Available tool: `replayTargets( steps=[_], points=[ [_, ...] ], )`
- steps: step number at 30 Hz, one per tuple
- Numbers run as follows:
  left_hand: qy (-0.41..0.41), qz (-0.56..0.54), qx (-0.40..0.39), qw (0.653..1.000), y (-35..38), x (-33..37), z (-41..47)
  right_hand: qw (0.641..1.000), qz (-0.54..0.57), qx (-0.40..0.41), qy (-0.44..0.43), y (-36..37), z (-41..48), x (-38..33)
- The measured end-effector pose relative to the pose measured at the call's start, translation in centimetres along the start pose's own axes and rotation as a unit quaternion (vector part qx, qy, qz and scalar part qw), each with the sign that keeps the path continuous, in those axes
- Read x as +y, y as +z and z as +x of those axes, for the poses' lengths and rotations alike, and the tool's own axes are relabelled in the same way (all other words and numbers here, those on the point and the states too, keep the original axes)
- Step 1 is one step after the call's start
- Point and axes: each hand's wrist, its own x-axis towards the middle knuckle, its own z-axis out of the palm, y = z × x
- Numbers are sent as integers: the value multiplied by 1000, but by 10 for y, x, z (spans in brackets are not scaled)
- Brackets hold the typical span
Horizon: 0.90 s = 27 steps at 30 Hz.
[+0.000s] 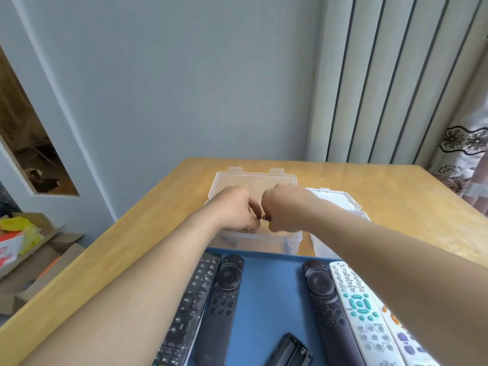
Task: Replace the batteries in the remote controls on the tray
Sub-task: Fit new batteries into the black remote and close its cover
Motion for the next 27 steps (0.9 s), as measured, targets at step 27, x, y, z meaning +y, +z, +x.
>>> replayTargets(
  steps=[27],
  points=[
    [23, 152, -58, 986, 60, 65, -189, 657, 726, 100, 174, 32, -204, -33]
  ],
)
